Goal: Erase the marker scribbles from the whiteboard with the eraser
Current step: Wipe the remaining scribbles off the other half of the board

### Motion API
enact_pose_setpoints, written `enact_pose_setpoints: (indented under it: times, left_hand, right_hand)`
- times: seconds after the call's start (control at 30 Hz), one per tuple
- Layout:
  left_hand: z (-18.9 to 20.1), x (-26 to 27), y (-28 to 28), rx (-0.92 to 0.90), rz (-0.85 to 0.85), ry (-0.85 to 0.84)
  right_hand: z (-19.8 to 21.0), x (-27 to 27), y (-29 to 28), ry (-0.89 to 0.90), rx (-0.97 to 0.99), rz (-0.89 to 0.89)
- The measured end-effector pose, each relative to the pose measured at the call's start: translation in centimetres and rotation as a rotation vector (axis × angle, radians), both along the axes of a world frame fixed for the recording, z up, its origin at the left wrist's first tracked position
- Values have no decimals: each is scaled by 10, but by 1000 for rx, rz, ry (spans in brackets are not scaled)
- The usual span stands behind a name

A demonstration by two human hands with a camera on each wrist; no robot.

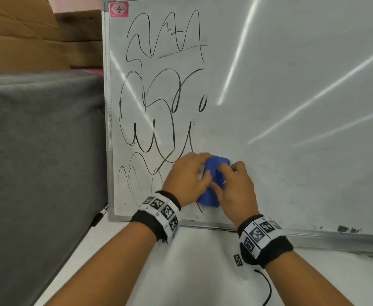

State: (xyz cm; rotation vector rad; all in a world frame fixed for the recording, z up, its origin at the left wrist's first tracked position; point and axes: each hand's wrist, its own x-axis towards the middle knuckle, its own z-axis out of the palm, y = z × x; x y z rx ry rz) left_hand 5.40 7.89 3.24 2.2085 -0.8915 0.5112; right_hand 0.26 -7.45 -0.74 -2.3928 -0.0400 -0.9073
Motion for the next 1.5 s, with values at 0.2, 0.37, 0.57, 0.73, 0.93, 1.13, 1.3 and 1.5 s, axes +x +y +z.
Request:
enact_pose_setpoints:
  times: [0.2, 0.37, 0.57, 0.73, 0.93, 1.13, 1.3, 1.5]
  left_hand:
    - [-31, -24, -17, 82, 69, 56]
    - [-35, -29, -30, 200, 213, 16]
    - [-45, -25, -40, 266, 206, -43]
    - [-53, -26, -30, 445, 153, -180]
    - [-72, -29, -4, 539, 180, -204]
    - [-81, -28, 24, 589, 221, -126]
    - [-83, -25, 26, 575, 240, -161]
    - [-81, -17, 44, 705, 142, -348]
  right_hand:
    - [-24, -15, -20, -12, -17, 130]
    - [-29, -25, -41, 21, -44, 237]
    - [-30, -35, -64, 211, -222, 223]
    - [-24, -46, -74, 395, -426, 141]
    - [-21, -50, -72, 499, -532, 139]
    - [-29, -62, -77, 569, -561, 152]
    - [-26, -62, -76, 538, -559, 128]
    - [-28, -60, -76, 541, -540, 137]
